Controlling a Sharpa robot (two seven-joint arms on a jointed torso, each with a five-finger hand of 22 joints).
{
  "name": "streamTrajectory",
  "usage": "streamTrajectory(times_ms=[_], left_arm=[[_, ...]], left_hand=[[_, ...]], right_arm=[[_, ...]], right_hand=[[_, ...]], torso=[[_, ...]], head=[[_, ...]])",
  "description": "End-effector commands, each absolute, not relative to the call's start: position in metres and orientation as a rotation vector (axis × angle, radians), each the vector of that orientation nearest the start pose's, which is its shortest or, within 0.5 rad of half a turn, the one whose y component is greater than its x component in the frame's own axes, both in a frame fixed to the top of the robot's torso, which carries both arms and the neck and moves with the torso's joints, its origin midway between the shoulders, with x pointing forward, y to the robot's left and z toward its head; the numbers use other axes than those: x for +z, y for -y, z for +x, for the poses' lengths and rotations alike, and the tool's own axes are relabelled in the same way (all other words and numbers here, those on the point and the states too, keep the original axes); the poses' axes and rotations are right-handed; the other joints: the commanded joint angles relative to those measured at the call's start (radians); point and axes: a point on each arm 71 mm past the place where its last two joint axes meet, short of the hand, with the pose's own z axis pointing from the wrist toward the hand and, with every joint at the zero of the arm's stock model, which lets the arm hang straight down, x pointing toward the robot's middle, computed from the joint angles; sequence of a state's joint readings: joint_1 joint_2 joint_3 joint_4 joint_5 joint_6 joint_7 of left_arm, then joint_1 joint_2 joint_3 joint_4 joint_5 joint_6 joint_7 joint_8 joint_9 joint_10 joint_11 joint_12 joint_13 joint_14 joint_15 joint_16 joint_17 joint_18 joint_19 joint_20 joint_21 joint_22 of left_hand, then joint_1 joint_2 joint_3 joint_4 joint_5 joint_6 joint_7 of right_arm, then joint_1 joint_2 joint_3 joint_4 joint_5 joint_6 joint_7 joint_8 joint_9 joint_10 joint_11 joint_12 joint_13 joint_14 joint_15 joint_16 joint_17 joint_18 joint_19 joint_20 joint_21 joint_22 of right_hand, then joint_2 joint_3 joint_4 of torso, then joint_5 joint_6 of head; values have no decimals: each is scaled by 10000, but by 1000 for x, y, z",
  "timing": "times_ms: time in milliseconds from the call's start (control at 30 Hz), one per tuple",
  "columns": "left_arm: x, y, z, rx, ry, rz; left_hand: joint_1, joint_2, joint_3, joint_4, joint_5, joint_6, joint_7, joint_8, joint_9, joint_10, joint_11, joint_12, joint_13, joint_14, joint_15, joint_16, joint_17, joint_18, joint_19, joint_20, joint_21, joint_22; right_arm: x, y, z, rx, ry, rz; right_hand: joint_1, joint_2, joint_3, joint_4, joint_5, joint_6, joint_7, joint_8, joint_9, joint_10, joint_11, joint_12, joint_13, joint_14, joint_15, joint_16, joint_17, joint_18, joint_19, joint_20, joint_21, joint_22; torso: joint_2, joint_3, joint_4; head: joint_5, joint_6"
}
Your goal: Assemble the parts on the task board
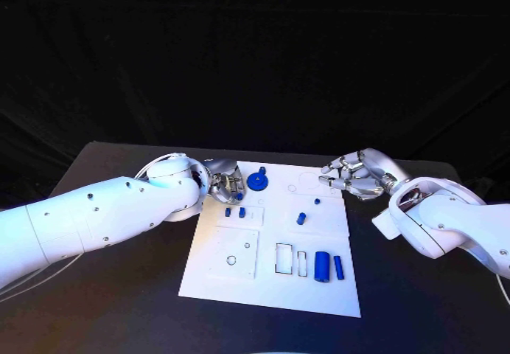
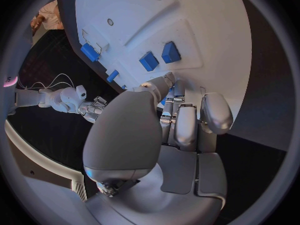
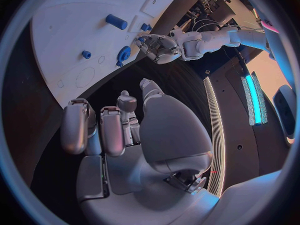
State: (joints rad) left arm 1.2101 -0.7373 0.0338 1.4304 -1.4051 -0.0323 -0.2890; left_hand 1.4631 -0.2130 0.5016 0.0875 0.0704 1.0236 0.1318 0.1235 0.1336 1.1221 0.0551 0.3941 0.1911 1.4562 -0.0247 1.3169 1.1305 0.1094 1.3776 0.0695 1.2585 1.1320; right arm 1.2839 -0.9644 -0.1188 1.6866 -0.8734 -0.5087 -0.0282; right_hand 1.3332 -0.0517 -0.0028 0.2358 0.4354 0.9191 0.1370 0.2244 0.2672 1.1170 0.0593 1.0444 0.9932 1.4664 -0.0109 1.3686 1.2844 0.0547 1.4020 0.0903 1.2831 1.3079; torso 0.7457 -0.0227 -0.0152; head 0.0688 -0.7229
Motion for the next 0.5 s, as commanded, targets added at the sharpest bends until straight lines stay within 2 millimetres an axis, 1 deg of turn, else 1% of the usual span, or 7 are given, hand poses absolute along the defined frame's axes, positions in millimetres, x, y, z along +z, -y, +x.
streamTrajectory(times_ms=[33,133,233,300,367,433,500], left_arm=[[-180,-180,512,-5111,-19264,918],[-180,-182,512,-5080,-19195,843],[-180,-186,513,-5019,-19112,731],[-179,-190,515,-4966,-19043,603],[-179,-194,516,-4912,-18983,480],[-179,-201,518,-4866,-18942,285],[-179,-207,519,-4874,-18919,50]], left_hand=[[-66,-82,-10,-76,-45,-246,15,-160,-64,97,-8,-56,26,7,50,43,-14,-135,-26,33,32,5],[-94,-110,0,-104,-43,-450,15,-300,-121,122,-49,-82,45,9,20,57,-11,-133,-29,14,38,13],[-105,-113,16,-122,-38,-595,-2,-394,-162,130,-70,-106,58,11,2,67,-10,-131,-34,-2,37,12],[-114,-115,20,-127,-37,-650,-5,-429,-180,129,-74,-119,63,9,-3,66,-18,-132,-35,-7,37,13],[-116,-114,24,-129,-36,-667,-4,-440,-187,122,-72,-128,63,4,-3,57,-36,-128,-43,-10,25,-4],[-127,-114,47,-138,-33,-626,24,-423,-190,-3,-28,-223,39,-81,21,-91,-283,-90,-138,-12,-112,-187],[-126,-112,79,-158,-30,-571,43,-397,-191,-98,10,-305,17,-181,48,-261,-546,-63,-219,-3,-223,-326]], right_arm=[[-159,223,462,9243,-16208,3943],[-160,225,463,9154,-16266,3887],[-161,226,464,8983,-16447,3678],[-163,227,465,8802,-16609,3401],[-164,228,466,8595,-16757,3032],[-165,228,467,8245,-16933,2379],[-166,227,468,7764,-17067,1520]], right_hand=[[71,48,-79,-4,70,-55,24,58,30,-770,-40,-1141,-1156,282,-78,-282,-312,238,-232,-6,-344,450],[256,42,-51,-23,18,-75,22,100,68,-1149,-35,-2290,-2198,183,-93,-695,-749,320,-432,-14,-789,183],[696,20,121,-173,-529,-17,24,132,94,-1274,-40,-3371,-3071,150,-98,-1017,-1088,335,-440,-26,-932,117],[969,-2,304,-225,-1012,88,69,58,60,-1182,-2,-4309,-3879,157,-82,-1189,-1261,340,-434,-15,-1026,79],[1252,-30,516,-315,-1187,196,61,-28,17,-1172,89,-5029,-4479,202,-39,-1186,-1252,332,-373,-24,-987,122],[1630,-35,782,-495,-1280,328,72,-68,-6,-1286,63,-5567,-4892,232,-47,-1142,-1198,313,-319,-6,-923,175],[1813,-171,1143,-557,-1404,526,93,-260,-108,-1015,144,-6396,-5660,287,17,-1036,-1084,285,-212,25,-782,298]], torso=[[2,-1,2],[-1,-5,6],[-2,-4,4],[-3,-2,-3],[-9,-3,-8],[-13,-1,-14],[-9,2,-16]], head=[[-7,4],[-24,14],[-26,22],[-34,42],[-42,45],[-61,56],[-93,77]])
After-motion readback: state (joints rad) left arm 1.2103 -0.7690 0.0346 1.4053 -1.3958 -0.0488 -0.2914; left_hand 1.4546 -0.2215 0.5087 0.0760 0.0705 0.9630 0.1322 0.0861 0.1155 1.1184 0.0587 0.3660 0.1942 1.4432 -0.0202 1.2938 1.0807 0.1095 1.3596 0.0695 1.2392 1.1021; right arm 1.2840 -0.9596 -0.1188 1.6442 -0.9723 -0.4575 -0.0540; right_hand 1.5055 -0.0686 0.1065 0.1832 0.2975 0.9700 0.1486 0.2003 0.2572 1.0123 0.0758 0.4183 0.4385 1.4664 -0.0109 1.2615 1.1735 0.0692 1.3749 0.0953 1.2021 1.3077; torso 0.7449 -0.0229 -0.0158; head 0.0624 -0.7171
